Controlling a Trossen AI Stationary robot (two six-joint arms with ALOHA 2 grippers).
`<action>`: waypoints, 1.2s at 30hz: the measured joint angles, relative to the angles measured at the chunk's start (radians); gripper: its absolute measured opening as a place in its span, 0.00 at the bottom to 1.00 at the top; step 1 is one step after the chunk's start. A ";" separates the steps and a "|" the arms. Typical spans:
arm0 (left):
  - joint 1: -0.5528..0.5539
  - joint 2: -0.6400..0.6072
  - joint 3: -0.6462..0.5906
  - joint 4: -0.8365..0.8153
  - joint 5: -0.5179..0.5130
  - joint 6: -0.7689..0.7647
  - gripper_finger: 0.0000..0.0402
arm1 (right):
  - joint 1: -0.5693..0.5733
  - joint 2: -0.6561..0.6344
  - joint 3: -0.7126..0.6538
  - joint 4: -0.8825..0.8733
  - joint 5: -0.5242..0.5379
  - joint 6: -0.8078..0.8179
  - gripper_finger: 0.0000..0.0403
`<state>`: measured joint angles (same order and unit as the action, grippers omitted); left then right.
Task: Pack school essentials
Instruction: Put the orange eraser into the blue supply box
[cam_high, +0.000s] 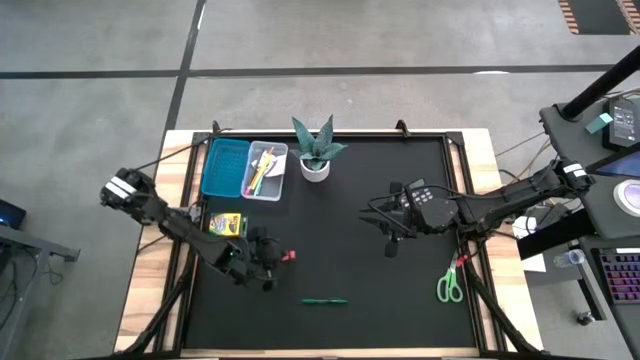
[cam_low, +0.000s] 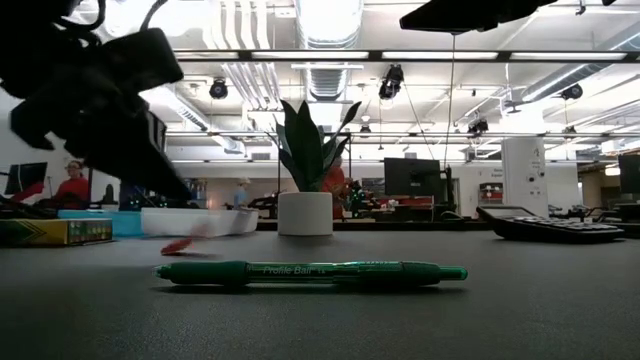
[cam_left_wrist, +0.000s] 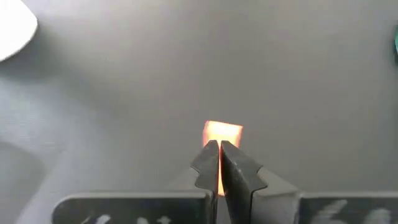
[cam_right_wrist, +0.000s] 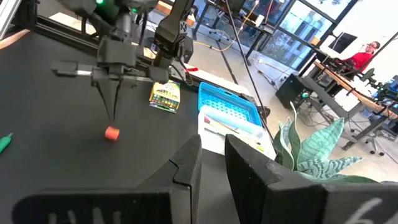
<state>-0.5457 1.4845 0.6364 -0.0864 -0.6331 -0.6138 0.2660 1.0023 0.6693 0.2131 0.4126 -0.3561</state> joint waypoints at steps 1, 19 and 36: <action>0.001 -0.013 -0.003 -0.001 -0.001 0.010 0.00 | 0.000 0.000 0.000 0.001 0.000 0.000 0.15; 0.008 0.007 -0.006 -0.006 0.114 0.043 0.04 | 0.000 0.000 0.000 0.000 0.000 0.000 0.15; 0.036 0.146 0.000 0.017 0.089 -0.014 0.44 | 0.000 0.000 0.000 0.000 0.000 0.000 0.15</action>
<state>-0.5101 1.6303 0.6365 -0.0695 -0.5445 -0.6273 0.2657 1.0023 0.6693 0.2134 0.4126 -0.3561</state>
